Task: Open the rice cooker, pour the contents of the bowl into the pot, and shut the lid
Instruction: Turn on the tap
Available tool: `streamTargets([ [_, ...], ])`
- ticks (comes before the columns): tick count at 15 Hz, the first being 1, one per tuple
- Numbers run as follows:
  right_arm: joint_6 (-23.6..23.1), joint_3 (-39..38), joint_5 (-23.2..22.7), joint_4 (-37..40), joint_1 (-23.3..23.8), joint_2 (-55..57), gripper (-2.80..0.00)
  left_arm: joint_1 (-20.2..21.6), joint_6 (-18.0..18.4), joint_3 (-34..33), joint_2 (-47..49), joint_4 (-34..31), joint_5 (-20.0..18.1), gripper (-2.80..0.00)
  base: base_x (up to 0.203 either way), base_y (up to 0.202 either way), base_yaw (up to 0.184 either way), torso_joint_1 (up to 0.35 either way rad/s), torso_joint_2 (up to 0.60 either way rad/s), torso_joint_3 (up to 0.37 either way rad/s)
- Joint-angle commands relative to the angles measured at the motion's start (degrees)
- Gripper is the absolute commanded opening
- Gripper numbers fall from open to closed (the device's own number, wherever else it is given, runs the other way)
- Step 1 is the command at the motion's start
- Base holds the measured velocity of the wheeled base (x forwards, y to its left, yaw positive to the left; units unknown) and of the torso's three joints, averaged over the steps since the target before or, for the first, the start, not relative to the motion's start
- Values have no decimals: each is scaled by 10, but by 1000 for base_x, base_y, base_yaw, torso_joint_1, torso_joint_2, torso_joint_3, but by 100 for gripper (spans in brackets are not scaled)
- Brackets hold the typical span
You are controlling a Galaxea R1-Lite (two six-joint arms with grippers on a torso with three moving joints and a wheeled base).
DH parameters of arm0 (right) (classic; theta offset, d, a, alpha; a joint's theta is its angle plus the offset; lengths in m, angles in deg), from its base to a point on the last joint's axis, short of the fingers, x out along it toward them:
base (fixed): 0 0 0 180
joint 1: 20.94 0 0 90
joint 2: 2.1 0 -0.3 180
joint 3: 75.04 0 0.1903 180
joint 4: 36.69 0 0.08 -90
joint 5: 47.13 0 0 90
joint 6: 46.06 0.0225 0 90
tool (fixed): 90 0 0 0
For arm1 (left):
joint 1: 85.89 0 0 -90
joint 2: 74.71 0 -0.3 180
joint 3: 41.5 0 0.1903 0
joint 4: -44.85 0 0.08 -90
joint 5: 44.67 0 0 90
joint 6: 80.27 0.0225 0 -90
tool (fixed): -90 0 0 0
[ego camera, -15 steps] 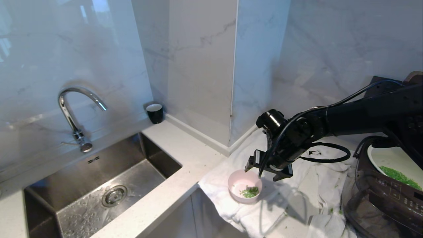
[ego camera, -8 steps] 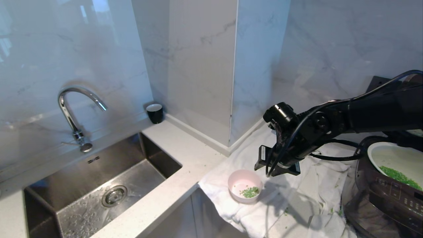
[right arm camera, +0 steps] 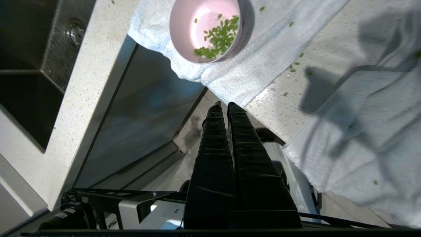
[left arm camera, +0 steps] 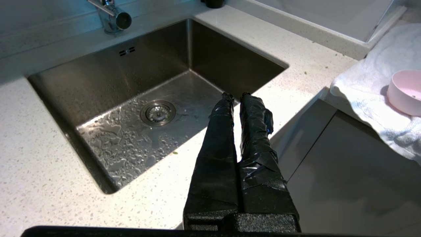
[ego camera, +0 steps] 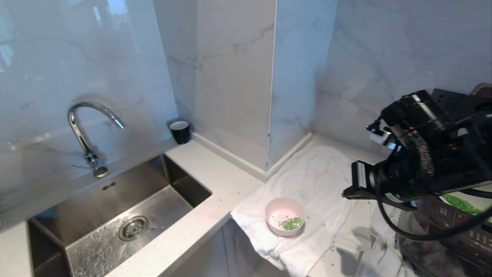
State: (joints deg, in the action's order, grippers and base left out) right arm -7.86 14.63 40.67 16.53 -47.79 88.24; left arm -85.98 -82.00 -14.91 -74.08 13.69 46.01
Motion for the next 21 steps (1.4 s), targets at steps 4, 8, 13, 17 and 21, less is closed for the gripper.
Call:
streamTargets([
  [4, -41, -57, 104, 34, -26, -270, -280, 0, 0, -1, 0, 0, 0, -280, 0, 0, 0, 0, 0, 0],
  [8, -109, -67, 235, 107, 25, -396, -280, 0, 0, 0, 1, 0, 0, -280, 0, 0, 0, 0, 0, 0],
  [13, -183, -91, 244, 143, 129, -570, -280, 0, 0, 0, 0, 0, 0, -280, 0, 0, 0, 0, 0, 0],
  [17, -297, -124, 241, 106, 208, -677, -280, 0, 0, 0, 1, 0, -1, -280, 0, 0, 0, 0, 0, 0],
  [21, -315, -148, 131, 100, 299, -742, -280, 0, 0, 0, 0, 0, 0, -280, 0, 0, 0, 0, 0, 0],
])
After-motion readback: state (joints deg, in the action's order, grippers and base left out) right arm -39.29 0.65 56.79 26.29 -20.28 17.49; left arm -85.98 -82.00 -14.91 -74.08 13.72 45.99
